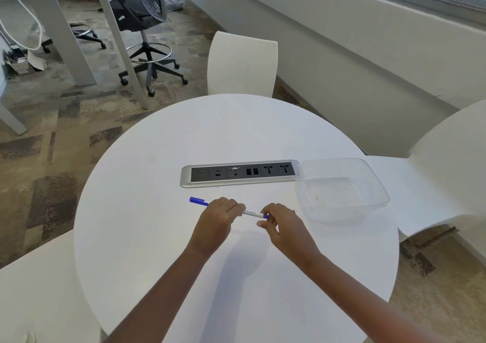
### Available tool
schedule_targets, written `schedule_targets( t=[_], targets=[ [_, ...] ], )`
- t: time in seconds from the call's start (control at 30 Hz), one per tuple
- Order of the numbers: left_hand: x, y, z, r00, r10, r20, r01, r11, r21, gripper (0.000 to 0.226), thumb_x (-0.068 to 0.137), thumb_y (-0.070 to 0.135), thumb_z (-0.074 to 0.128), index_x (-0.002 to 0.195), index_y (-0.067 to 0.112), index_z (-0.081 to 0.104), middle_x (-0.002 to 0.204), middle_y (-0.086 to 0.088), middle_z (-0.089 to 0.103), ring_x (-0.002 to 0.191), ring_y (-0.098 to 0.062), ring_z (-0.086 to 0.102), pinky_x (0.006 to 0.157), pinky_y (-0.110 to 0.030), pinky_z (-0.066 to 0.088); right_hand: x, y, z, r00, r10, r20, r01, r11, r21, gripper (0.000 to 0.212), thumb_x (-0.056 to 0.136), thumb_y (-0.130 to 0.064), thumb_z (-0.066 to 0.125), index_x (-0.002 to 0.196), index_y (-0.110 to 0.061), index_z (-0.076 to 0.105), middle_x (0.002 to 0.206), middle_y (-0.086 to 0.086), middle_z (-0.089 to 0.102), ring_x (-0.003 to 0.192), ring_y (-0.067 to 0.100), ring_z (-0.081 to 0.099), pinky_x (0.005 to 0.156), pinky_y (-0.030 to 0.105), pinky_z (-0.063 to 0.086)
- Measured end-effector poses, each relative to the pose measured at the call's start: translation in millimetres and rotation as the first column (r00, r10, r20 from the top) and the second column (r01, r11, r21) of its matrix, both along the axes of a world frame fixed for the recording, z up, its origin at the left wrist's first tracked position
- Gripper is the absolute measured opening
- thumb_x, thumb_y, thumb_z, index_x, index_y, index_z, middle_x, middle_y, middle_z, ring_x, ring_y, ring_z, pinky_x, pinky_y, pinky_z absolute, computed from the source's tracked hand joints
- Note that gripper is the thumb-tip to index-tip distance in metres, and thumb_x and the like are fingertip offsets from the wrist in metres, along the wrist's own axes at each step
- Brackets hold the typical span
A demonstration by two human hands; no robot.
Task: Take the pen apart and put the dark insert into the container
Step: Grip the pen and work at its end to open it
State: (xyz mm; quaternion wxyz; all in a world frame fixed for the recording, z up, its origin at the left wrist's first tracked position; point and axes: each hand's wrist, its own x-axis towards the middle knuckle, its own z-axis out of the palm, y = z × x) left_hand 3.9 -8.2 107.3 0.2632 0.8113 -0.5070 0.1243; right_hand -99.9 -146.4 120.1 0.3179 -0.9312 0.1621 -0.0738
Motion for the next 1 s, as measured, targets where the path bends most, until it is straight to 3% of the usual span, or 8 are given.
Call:
schedule_targets(
  t=[0.1, 0.23, 0.4, 0.63, 0.77, 0.87, 0.9, 1.0],
  targets=[
    [0.0, 0.1, -0.4, 1.000, 0.002, 0.004, -0.002, 1.000, -0.004, 0.029, 0.054, -0.018, 0.079, 0.071, 0.003, 0.071, 0.060, -0.006, 0.067, 0.049, -0.024, 0.060, 0.046, -0.022, 0.050, -2.9, 0.6, 3.4, 0.993, 0.099, 0.071, -0.070, 0.940, -0.333, 0.008, 0.077, -0.006, 0.069, 0.076, -0.002, 0.062, 0.068, 0.010, 0.062, 0.063, 0.026, 0.057, 0.052, 0.030, 0.045],
    [-1.0, 0.5, -3.2, 1.000, 0.016, -0.009, -0.016, 1.000, -0.011, 0.031, 0.052, -0.019, 0.079, 0.071, 0.004, 0.071, 0.061, -0.005, 0.067, 0.050, -0.024, 0.060, 0.045, -0.022, 0.049, -2.2, -0.3, 3.8, 0.981, 0.155, 0.117, -0.091, 0.899, -0.429, 0.014, 0.066, 0.000, 0.077, 0.066, -0.002, 0.063, 0.056, 0.008, 0.060, 0.050, 0.024, 0.056, 0.043, 0.024, 0.039],
    [-1.0, -0.3, -5.2, 1.000, 0.011, -0.007, -0.011, 1.000, -0.008, 0.031, 0.052, -0.019, 0.079, 0.072, 0.005, 0.071, 0.061, -0.005, 0.068, 0.051, -0.024, 0.061, 0.045, -0.023, 0.050, 2.6, -6.0, 2.9, 0.993, 0.108, -0.046, -0.114, 0.982, -0.153, 0.019, 0.092, -0.007, 0.044, 0.090, 0.002, 0.061, 0.090, 0.017, 0.064, 0.084, 0.028, 0.053, 0.060, 0.023, 0.023],
    [-2.1, -0.1, -5.5, 1.000, 0.009, -0.009, -0.009, 1.000, -0.012, 0.033, 0.051, -0.021, 0.078, 0.071, 0.004, 0.071, 0.061, -0.005, 0.067, 0.051, -0.023, 0.061, 0.046, -0.023, 0.050, 10.5, -10.3, 16.6, 0.972, 0.040, -0.232, 0.017, 0.971, 0.240, 0.037, 0.092, -0.015, 0.044, 0.055, -0.015, 0.050, 0.054, -0.005, 0.040, 0.046, 0.010, 0.033, 0.044, 0.020, 0.024],
    [-3.0, 0.7, -4.7, 1.000, 0.004, 0.001, -0.004, 1.000, -0.013, 0.033, 0.051, -0.021, 0.078, 0.071, 0.004, 0.071, 0.061, -0.004, 0.067, 0.052, -0.023, 0.061, 0.046, -0.023, 0.050, 13.9, -17.1, 22.3, 0.939, 0.058, -0.340, 0.149, 0.821, 0.551, 0.044, 0.092, -0.014, 0.045, 0.048, -0.016, 0.049, 0.042, -0.003, 0.038, 0.043, 0.011, 0.031, 0.045, 0.019, 0.027],
    [-3.5, 0.4, -3.4, 1.000, -0.006, 0.013, 0.006, 1.000, -0.015, 0.033, 0.051, -0.021, 0.078, 0.071, 0.004, 0.071, 0.062, -0.004, 0.067, 0.052, -0.023, 0.061, 0.048, -0.023, 0.051, 12.4, -23.3, 21.9, 0.876, 0.136, -0.463, 0.374, 0.415, 0.829, 0.038, 0.095, -0.018, 0.038, 0.060, -0.013, 0.051, 0.038, -0.010, 0.039, 0.038, 0.006, 0.033, 0.040, 0.013, 0.029],
    [-3.3, 0.0, -3.1, 1.000, -0.009, 0.020, 0.010, 1.000, -0.013, 0.032, 0.051, -0.020, 0.078, 0.071, 0.004, 0.071, 0.062, -0.005, 0.067, 0.052, -0.023, 0.061, 0.048, -0.023, 0.051, 11.2, -24.1, 20.6, 0.876, 0.140, -0.462, 0.392, 0.354, 0.849, 0.038, 0.096, -0.020, 0.037, 0.062, -0.012, 0.053, 0.040, -0.009, 0.040, 0.039, 0.005, 0.034, 0.040, 0.012, 0.031],
    [-2.4, -0.7, -2.3, 1.000, 0.000, 0.017, 0.000, 1.000, -0.013, 0.031, 0.052, -0.019, 0.079, 0.071, 0.004, 0.071, 0.061, -0.006, 0.067, 0.052, -0.023, 0.061, 0.047, -0.023, 0.051, 9.2, -22.5, 16.1, 0.917, 0.048, -0.397, 0.325, 0.488, 0.810, 0.039, 0.096, -0.023, 0.038, 0.068, -0.010, 0.063, 0.049, -0.004, 0.048, 0.047, 0.008, 0.040, 0.047, 0.014, 0.036]
  ],
)
